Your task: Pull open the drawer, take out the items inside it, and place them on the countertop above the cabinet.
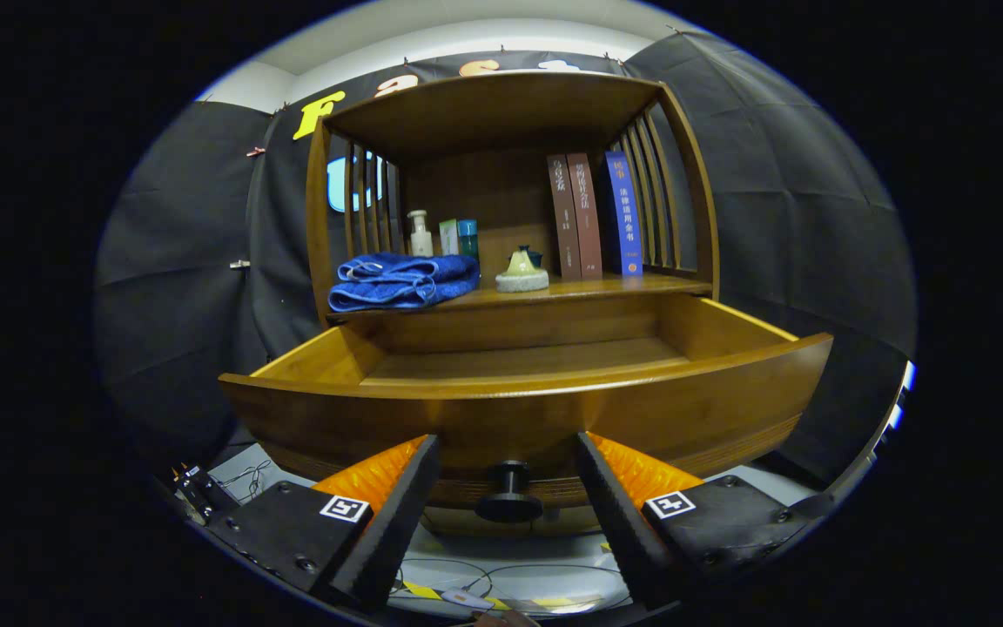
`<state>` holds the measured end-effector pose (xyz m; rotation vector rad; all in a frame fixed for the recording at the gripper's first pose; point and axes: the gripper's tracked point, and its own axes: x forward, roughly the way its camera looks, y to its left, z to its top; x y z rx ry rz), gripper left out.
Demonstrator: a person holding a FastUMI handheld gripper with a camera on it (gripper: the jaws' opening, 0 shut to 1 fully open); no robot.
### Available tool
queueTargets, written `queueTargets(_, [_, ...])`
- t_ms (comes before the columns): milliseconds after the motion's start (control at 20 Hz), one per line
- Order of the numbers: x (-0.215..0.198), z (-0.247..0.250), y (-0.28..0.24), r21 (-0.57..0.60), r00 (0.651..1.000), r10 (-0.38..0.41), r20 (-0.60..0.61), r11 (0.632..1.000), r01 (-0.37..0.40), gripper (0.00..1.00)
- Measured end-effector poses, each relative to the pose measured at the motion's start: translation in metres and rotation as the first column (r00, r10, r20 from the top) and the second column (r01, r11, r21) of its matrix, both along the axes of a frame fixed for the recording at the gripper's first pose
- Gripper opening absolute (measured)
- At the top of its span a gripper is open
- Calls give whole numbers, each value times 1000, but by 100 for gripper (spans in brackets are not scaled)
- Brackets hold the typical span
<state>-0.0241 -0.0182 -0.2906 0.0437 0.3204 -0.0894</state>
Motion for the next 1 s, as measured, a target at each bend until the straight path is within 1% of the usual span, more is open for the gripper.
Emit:
queueTargets(50, [1, 1, 3, 11, 1000, -3, 8, 1000, 3, 99])
queueTargets(150, [2, 1, -5, -2, 999, -40, 11, 999, 40, 99])
queueTargets(300, [5, 1, -4, -25, 999, -42, 32, 999, 43, 98])
queueTargets(400, [14, 2, -6, -21, 999, -43, 33, 999, 43, 99])
queueTargets(550, [45, 3, -10, -19, 999, -42, 30, 999, 43, 99])
queueTargets(650, [72, 9, -13, -24, 997, -46, 56, 999, 48, 99])
queueTargets(700, [85, 5, -13, -18, 998, -49, 42, 999, 49, 99])
queueTargets(1000, [155, 0, -21, 10, 997, -56, 55, 998, 56, 99])
